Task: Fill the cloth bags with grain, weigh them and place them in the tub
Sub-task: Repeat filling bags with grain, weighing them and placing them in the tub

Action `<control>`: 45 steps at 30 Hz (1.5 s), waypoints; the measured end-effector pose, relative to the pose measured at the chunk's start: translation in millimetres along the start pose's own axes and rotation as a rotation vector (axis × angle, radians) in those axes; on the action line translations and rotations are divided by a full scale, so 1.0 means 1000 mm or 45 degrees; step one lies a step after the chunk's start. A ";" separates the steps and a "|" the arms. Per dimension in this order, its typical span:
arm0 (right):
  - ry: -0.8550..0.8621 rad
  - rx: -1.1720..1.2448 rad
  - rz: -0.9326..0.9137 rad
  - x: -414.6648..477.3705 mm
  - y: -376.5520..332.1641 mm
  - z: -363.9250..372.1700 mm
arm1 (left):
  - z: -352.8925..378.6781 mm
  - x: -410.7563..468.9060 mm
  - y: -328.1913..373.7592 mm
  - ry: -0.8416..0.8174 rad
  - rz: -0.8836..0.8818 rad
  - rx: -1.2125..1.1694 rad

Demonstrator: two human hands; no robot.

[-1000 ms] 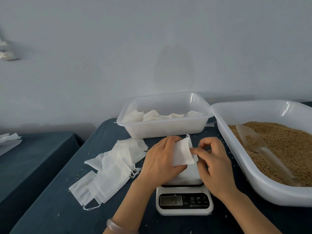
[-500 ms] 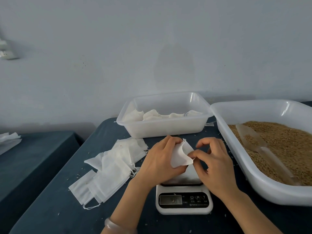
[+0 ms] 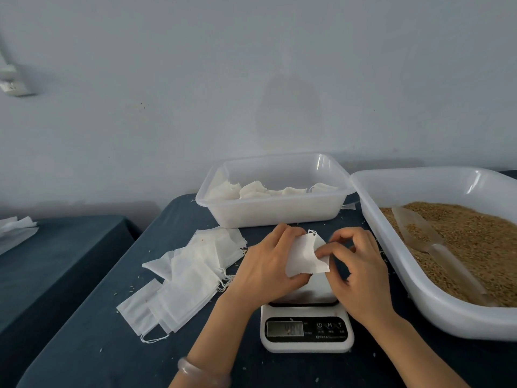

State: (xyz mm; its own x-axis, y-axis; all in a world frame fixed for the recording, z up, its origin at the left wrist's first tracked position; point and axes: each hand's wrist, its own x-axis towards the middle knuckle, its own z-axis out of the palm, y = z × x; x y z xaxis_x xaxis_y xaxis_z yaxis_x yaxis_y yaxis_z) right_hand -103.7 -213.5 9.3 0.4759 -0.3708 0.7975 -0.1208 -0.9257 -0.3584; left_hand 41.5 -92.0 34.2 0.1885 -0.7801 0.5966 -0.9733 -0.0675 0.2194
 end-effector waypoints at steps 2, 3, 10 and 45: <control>0.020 0.033 0.013 0.001 -0.001 0.000 | 0.002 0.000 -0.002 -0.013 0.001 0.011; 0.038 0.054 0.012 0.002 -0.001 -0.001 | 0.002 0.000 -0.003 -0.024 -0.007 0.014; 0.158 0.262 0.097 0.004 -0.021 -0.005 | -0.001 -0.003 -0.010 -0.006 -0.085 0.008; -0.896 -0.624 1.210 0.096 0.112 -0.089 | 0.002 -0.009 -0.024 -0.004 -0.192 0.057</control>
State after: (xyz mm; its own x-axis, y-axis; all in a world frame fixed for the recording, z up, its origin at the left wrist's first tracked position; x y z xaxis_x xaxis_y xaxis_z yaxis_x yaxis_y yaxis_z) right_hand -148.8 -358.9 88.9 0.3642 -0.9186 -0.1536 -0.9009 -0.3056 -0.3082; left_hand 63.3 -84.7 22.5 0.3324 -0.7611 0.5570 -0.9389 -0.2113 0.2716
